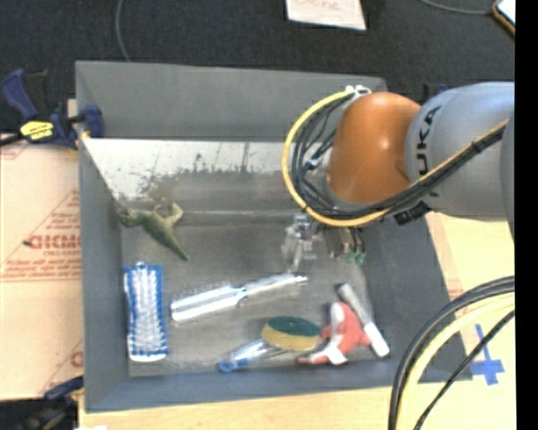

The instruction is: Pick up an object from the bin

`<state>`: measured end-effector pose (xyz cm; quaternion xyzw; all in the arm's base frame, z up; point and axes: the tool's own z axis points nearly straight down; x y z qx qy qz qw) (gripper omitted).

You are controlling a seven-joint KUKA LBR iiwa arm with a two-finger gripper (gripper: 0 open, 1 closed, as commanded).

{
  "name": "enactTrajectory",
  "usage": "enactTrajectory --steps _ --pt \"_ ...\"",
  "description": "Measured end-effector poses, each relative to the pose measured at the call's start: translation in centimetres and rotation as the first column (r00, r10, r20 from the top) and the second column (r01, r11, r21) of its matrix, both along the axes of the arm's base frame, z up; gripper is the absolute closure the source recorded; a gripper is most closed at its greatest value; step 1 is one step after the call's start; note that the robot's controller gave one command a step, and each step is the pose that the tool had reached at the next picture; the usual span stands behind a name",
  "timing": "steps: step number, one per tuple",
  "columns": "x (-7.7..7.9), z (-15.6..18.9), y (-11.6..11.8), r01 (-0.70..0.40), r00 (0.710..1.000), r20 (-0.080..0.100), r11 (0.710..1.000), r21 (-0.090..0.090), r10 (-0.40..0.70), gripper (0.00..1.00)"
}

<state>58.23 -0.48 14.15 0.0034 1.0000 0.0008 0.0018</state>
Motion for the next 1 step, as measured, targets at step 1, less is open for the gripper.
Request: enactTrajectory --steps 1 --pt "-2.98 -5.27 7.44 -0.166 0.986 -0.002 0.986 0.001 0.166 0.00"
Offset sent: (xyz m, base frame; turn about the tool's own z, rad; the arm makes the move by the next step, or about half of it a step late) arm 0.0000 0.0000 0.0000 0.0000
